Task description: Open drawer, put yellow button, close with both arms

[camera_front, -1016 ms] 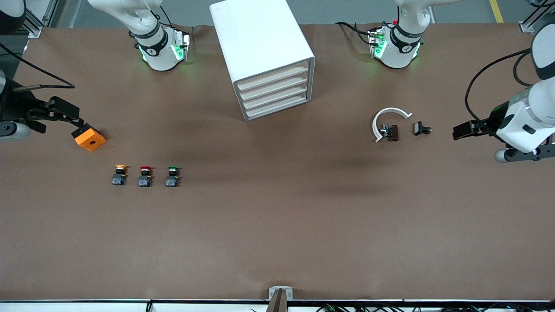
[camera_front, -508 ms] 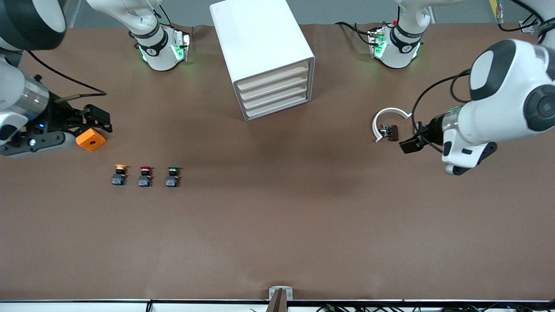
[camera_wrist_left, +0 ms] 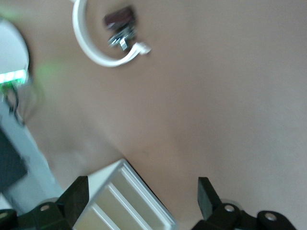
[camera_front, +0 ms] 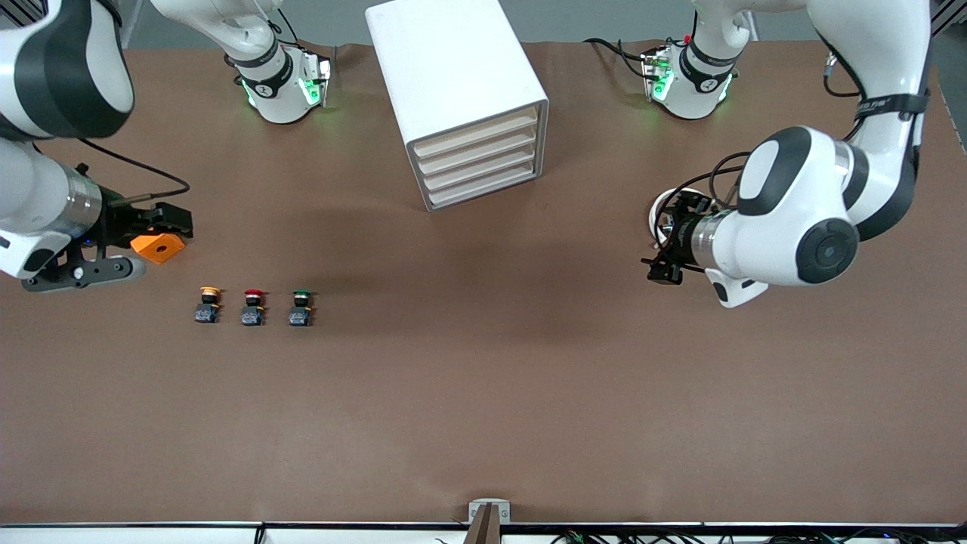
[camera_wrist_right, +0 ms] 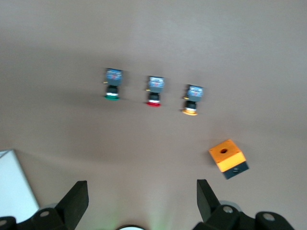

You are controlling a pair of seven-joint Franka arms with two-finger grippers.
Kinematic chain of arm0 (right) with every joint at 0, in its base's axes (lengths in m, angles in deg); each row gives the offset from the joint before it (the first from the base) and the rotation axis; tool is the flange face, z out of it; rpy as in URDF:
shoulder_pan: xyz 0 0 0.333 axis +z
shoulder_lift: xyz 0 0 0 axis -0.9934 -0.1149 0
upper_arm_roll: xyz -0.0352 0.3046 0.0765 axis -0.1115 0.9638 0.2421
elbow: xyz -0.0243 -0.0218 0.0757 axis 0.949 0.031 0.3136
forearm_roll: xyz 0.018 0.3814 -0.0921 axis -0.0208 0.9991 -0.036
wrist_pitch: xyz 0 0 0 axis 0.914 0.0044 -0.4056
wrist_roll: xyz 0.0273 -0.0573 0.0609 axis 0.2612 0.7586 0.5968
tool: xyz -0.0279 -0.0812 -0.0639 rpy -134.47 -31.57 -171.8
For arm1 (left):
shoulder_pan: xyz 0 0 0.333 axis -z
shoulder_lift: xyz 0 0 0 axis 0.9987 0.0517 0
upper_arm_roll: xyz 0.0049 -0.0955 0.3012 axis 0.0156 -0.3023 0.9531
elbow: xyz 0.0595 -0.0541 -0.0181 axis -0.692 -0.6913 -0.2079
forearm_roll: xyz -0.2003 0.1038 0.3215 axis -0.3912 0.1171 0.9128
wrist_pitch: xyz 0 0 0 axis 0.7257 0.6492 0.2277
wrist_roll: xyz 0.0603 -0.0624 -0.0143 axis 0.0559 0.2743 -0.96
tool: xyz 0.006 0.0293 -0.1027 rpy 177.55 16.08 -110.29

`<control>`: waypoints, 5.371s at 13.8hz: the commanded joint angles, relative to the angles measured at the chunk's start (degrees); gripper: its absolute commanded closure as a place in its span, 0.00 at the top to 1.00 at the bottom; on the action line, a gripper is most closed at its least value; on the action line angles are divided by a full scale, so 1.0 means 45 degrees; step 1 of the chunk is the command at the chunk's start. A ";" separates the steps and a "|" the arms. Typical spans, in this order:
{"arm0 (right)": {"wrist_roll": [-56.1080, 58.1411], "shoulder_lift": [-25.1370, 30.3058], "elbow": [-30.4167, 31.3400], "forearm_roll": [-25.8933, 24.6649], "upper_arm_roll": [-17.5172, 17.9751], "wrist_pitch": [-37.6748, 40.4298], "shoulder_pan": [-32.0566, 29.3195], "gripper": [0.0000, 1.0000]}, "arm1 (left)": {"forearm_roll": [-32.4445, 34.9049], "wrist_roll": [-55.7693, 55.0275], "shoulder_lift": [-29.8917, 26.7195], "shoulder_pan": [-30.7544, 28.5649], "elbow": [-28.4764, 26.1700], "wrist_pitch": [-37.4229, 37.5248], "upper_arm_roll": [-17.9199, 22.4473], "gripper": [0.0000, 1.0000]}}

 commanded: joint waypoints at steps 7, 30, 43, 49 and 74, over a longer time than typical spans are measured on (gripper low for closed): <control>0.0036 -0.0103 0.4246 -0.0946 0.0088 -0.5908 -0.1718 1.00 | -0.3457 -0.4431 0.1676 0.0556 0.0472 0.0694 -0.0015 1.00; 0.0328 -0.3970 0.6516 -0.0868 0.0147 -1.1794 -0.2697 0.31 | -0.6858 -0.9635 0.4002 0.4581 0.1078 0.1160 0.0005 0.56; -0.0449 -0.1044 0.5012 -0.0790 0.0205 -0.6350 -0.0980 0.24 | -0.7189 -0.9635 0.3866 0.5480 0.0648 0.1182 -0.0327 0.41; -0.3239 0.1086 0.4993 -0.0575 0.0205 -0.3341 0.1011 0.24 | -0.7190 -0.9635 0.3885 0.5714 0.0687 0.1163 -0.0327 0.13; -2.2188 -0.1625 -0.0613 0.2550 0.0186 -0.2748 0.9079 0.25 | -0.7190 -0.7762 0.4627 0.2551 0.2249 0.0518 0.0356 1.00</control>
